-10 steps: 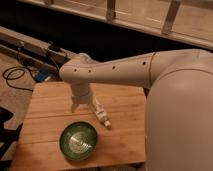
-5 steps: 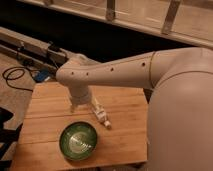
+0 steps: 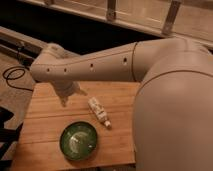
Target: Place the bottle in the ceramic bowl
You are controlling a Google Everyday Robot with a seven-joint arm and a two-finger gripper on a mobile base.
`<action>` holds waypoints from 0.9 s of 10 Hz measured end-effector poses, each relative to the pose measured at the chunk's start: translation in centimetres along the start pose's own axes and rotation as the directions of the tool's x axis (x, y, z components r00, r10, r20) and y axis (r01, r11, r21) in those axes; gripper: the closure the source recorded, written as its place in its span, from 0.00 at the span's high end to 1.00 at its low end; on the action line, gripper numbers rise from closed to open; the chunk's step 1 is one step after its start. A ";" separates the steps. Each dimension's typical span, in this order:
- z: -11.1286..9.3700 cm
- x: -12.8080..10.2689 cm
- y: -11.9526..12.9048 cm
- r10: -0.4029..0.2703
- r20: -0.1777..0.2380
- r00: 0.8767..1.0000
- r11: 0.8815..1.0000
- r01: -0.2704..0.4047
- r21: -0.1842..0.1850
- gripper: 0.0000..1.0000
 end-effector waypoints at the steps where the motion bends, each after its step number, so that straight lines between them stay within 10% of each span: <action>1: -0.5 -0.7 -0.8 -0.005 0.005 1.000 1.000 0.005 0.003 0.65; 5: -0.5 -1.7 -6.3 0.055 0.000 0.998 0.998 -0.055 -0.006 0.65; 9: 3.9 0.8 -10.7 0.166 -0.085 0.983 0.983 -0.172 -0.070 0.65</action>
